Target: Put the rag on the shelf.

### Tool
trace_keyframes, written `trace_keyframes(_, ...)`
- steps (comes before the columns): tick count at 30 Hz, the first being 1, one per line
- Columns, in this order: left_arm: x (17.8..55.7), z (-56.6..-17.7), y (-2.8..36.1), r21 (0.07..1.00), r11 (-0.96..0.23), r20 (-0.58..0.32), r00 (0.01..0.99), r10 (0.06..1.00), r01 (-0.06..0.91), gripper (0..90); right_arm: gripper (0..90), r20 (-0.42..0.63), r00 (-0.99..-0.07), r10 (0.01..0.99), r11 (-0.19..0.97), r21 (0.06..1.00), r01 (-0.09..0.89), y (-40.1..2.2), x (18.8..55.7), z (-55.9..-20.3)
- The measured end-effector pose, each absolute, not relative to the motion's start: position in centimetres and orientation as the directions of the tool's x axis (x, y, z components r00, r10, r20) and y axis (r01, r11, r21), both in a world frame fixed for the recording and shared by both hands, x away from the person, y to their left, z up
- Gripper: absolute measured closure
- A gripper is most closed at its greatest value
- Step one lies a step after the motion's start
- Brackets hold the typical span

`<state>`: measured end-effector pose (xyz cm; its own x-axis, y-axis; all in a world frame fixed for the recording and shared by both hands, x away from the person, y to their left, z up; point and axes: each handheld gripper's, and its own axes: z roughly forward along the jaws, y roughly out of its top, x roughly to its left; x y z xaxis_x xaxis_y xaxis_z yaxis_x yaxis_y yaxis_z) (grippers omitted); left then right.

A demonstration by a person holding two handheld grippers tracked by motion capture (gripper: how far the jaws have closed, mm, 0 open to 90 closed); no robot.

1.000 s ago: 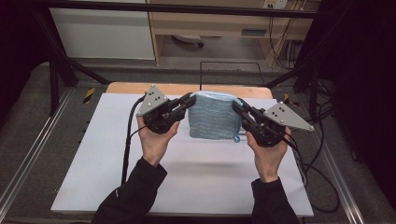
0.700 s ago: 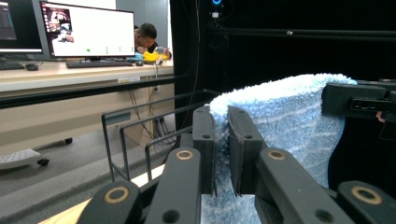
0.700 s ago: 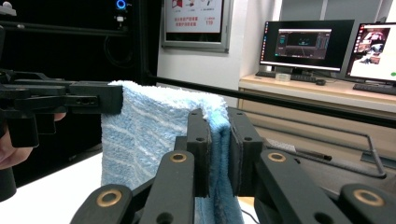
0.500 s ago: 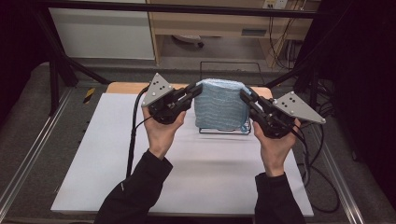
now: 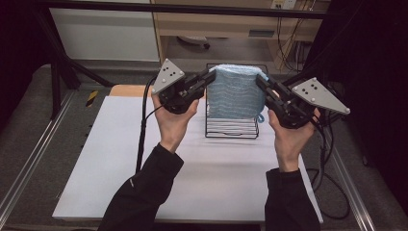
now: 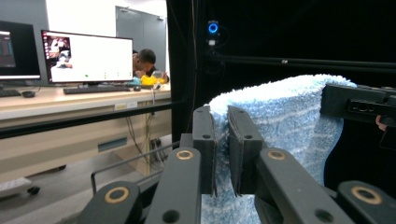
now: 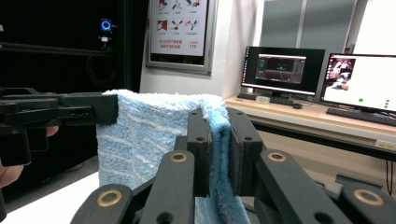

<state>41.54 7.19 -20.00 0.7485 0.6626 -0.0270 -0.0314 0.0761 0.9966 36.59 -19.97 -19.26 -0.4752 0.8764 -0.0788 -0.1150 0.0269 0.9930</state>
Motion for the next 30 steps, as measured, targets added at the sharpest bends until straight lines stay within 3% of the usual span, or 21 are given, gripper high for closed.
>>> trace_keyframes(30,45.0,-14.9,6.1,0.988,0.127,-0.025,0.729,0.684,-0.085,82.6,80.8,-0.074,-0.467,0.881,-0.018,0.982,-0.19,-20.8,40.3,-14.6)
